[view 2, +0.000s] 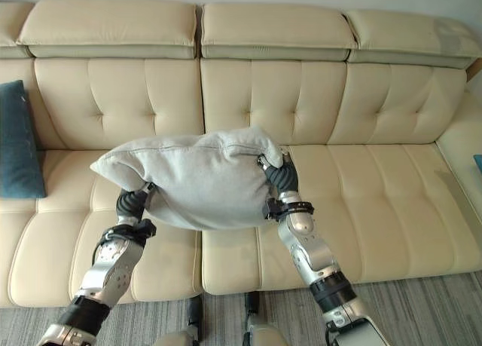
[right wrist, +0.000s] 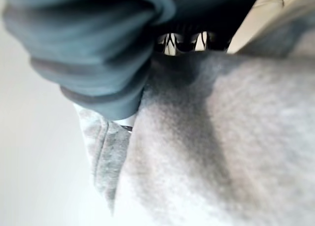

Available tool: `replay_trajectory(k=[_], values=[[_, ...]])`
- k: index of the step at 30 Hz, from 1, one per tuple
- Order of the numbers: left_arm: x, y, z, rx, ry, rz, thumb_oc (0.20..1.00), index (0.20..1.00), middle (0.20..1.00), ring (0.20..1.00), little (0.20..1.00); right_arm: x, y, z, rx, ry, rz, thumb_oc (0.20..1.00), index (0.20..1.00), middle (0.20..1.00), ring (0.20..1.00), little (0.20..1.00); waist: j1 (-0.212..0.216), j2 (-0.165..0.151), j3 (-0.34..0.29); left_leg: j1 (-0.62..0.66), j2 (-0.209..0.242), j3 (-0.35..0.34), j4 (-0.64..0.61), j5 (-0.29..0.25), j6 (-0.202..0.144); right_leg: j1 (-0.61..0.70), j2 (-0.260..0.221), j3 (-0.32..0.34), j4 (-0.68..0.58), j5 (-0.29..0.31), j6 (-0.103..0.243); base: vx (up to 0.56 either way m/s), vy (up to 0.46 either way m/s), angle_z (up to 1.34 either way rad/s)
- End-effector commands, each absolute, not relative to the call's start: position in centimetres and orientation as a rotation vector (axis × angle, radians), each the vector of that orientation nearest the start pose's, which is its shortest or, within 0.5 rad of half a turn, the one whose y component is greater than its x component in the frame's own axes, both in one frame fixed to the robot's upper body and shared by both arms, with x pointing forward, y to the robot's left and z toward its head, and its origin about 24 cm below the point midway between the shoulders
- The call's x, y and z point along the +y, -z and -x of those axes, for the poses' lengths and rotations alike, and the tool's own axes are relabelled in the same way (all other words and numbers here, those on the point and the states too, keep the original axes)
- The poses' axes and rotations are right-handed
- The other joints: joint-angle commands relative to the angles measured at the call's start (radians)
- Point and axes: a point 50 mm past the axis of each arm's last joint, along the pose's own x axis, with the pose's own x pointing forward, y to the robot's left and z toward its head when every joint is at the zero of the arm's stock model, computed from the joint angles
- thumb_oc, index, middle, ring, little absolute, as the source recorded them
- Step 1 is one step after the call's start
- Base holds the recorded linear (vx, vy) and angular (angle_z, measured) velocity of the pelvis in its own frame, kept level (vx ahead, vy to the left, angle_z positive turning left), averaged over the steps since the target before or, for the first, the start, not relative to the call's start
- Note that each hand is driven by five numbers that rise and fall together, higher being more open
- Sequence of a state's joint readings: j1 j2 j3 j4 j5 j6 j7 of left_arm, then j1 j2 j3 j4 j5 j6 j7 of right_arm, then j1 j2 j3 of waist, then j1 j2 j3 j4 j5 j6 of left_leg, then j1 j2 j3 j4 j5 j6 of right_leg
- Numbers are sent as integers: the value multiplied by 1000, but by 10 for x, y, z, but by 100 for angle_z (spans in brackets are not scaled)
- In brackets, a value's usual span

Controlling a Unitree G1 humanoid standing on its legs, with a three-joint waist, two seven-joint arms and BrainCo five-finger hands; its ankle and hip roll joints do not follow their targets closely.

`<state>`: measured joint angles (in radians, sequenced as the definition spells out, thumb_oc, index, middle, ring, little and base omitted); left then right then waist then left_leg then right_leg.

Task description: Pick up all the scattered cushions and arrange them neatly on the sofa.

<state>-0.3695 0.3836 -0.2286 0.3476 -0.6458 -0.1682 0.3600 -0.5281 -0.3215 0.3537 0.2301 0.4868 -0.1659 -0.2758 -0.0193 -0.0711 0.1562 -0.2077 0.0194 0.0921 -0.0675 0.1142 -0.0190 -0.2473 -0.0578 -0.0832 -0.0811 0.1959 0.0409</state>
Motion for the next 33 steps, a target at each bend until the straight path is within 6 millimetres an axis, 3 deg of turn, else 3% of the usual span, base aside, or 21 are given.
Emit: replay_trajectory(k=[1, 5, 10, 15, 16, 17, 18, 21, 23, 28, 30, 33], values=[[144, -163, -342, -428, 24, 157, 200, 200, 200, 200, 200, -63, -184, -327, -499, -326, -99, 200, 200, 200, 200, 200, 30, -1, 12, 5, 4, 4, 37, -112, -11, 39, -31, -10, 102, -202, 86, -65, -15, 12], [150, -213, -365, -547, -11, 48, 200, 200, 200, 200, 200, -57, -220, -350, -568, -277, -10, 200, 200, 200, 200, 200, 42, -8, 54, -104, 3, -11, 78, -98, -22, -46, -37, -20, 123, -190, 83, -73, -30, 11], [153, -238, -382, -567, -44, -68, 200, 200, 200, 200, 200, -52, -241, -363, -597, -236, 20, 200, 200, 200, 200, 200, 48, -6, 80, -152, 0, -21, 80, -88, -28, -88, -39, -25, 127, -186, 85, -13, -3, 7], [162, -251, -395, -554, -121, -171, 200, 200, 200, 200, 200, -50, -246, -378, -566, -182, 70, 200, 200, 200, 200, 200, 50, -6, 92, -179, -3, -24, 73, -75, -33, -117, -38, -28, 121, -175, 89, -7, -2, 4], [164, -250, -399, -533, -143, -197, 639, 639, 639, 639, 639, -50, -242, -382, -543, -165, 107, 200, 200, 200, 200, 200, 50, -5, 94, -181, -5, -25, 69, -72, -34, -120, -38, -28, 119, -173, 89, 0, 3, 3], [170, -255, -406, -502, -185, -263, 1000, 1000, 1000, 1000, 1000, -55, -233, -393, -485, -117, 213, 947, 947, 947, 947, 947, 47, -5, 95, -183, -7, -25, 60, -64, -35, -120, -36, -27, 111, -168, 90, 0, 0, 0], [176, -260, -409, -489, -215, -309, 1000, 1000, 1000, 1000, 1000, -60, -232, -399, -460, -86, 277, 1000, 1000, 1000, 1000, 1000, 44, -5, 95, -180, -7, -27, 53, -60, -36, -119, -34, -26, 106, -166, 91, 0, 0, 0], [199, -269, -418, -397, -308, -388, 1000, 1000, 1000, 1000, 1000, -88, -230, -416, -364, 23, 443, 1000, 1000, 1000, 1000, 1000, 37, -6, 96, -169, -6, -28, 30, -47, -38, -110, -30, -28, 92, -159, 94, 3, -2, 7], [215, -261, -419, -322, -353, -226, 1000, 1000, 1000, 1000, 1000, -107, -232, -422, -308, 101, 463, 1000, 1000, 1000, 1000, 1000, 34, -7, 91, -156, -5, -29, 17, -45, -39, -99, -26, -31, 84, -157, 94, 17, 0, 6], [239, -251, -413, -301, -387, 333, 1000, 1000, 1000, 1000, 1000, -149, -251, -421, -301, 267, 184, 1000, 1000, 1000, 1000, 1000, 34, -5, 72, -107, -7, -29, -5, -53, -39, -61, -19, -33, 64, -154, 96, 32, 10, -1], [250, -243, -407, -316, -396, 398, 1000, 1000, 1000, 1000, 1000, -162, -259, -416, -351, 310, 72, 1000, 1000, 1000, 1000, 1000, 33, -3, 59, -88, -7, -28, -9, -60, -40, -43, -19, -32, 57, -155, 96, 71, 39, -3], [281, -202, -384, -301, -435, 403, 1000, 1000, 1000, 1000, 1000, -203, -240, -395, -408, 372, -11, 1000, 1000, 1000, 1000, 1000, 27, -3, 21, -43, -7, -24, -15, -78, -37, -2, -21, -30, 41, -160, 97, 124, 36, 0]])
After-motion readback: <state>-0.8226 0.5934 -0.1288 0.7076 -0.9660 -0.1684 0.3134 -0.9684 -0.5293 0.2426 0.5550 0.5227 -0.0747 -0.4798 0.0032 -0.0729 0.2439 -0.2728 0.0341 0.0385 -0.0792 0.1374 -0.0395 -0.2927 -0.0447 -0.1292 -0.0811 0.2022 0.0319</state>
